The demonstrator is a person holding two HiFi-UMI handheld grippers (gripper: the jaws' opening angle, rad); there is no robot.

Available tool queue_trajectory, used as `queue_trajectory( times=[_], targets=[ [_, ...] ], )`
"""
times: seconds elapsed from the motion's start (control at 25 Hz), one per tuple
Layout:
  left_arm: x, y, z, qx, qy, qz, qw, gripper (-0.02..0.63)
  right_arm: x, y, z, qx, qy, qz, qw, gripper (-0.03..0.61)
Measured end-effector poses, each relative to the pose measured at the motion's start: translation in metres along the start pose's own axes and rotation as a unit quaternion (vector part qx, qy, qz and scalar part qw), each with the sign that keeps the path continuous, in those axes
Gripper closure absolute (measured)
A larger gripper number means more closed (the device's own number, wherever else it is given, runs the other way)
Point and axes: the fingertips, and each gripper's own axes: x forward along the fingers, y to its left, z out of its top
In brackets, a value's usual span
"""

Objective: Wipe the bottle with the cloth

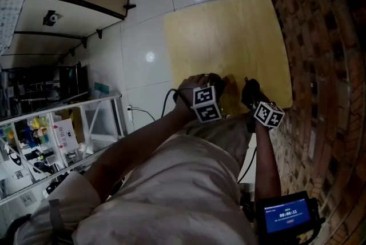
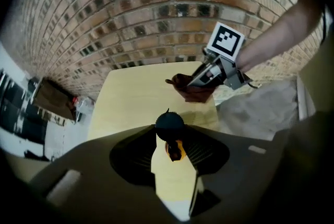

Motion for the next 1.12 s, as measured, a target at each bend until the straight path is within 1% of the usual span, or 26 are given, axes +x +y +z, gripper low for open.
queue_trajectory(
  times=[0.04,0.08,0.12,0.16,0.2,0.28,0.36,0.4,0.48,0.52,0.6,0.72,0.76,0.84,0.92,1.04,1.12],
  targets=[
    [0.001,-0.004,0.001,0.045,0.002,-0.004,0.9990,0.439,-0.001,0.002,0.003,-0.002,-0.003,0.003,1.000,0.494],
    [0.001,-0.008,0.001,0.094,0.005,-0.008,0.9955,0.440,-0.003,0.003,0.007,-0.006,-0.006,0.007,1.000,0.494],
    [0.002,-0.012,0.000,0.145,0.009,-0.009,0.9894,0.440,-0.004,0.005,0.011,-0.012,-0.008,0.011,1.000,0.494],
    [0.003,-0.015,0.000,0.194,0.013,-0.010,0.9809,0.440,-0.006,0.006,0.015,-0.020,-0.009,0.016,1.000,0.494],
    [0.003,-0.017,-0.001,0.240,0.017,-0.009,0.9705,0.440,-0.007,0.009,0.020,-0.031,-0.009,0.023,0.999,0.494],
    [0.003,-0.020,-0.004,0.323,0.024,-0.007,0.9460,0.442,-0.009,0.019,0.031,-0.061,-0.004,0.042,0.997,0.494],
    [0.002,-0.022,-0.004,0.384,0.024,-0.006,0.9230,0.442,-0.009,0.034,0.042,-0.098,0.010,0.069,0.993,0.494],
    [0.002,-0.023,-0.003,0.406,0.022,-0.006,0.9138,0.442,-0.008,0.044,0.048,-0.118,0.020,0.084,0.989,0.494],
    [0.001,-0.024,0.001,0.437,0.017,-0.008,0.8995,0.442,-0.005,0.067,0.059,-0.158,0.047,0.119,0.979,0.494],
    [0.001,-0.025,0.004,0.447,0.013,-0.010,0.8943,0.442,-0.003,0.079,0.063,-0.176,0.064,0.139,0.972,0.494],
    [0.003,-0.028,0.010,0.458,0.003,-0.016,0.8886,0.442,0.002,0.103,0.066,-0.199,0.102,0.181,0.958,0.494],
    [0.014,-0.032,0.019,0.462,-0.007,-0.025,0.8864,0.442,0.018,0.124,0.061,-0.207,0.150,0.234,0.938,0.494],
    [0.018,-0.032,0.021,0.463,-0.009,-0.028,0.8860,0.442,0.024,0.125,0.057,-0.209,0.166,0.241,0.933,0.494],
    [0.025,-0.031,0.023,0.463,-0.011,-0.030,0.8856,0.443,0.038,0.116,0.049,-0.221,0.198,0.234,0.926,0.495],
    [0.023,-0.031,0.026,0.459,-0.016,-0.029,0.8877,0.443,0.043,0.109,0.043,-0.225,0.220,0.224,0.923,0.495],
    [0.013,-0.033,0.026,0.449,-0.026,-0.030,0.8929,0.443,0.048,0.108,0.042,-0.211,0.234,0.214,0.925,0.497],
    [0.016,-0.035,0.025,0.441,-0.031,-0.034,0.8962,0.443,0.061,0.096,0.038,-0.203,0.250,0.202,0.925,0.497]
  ],
)
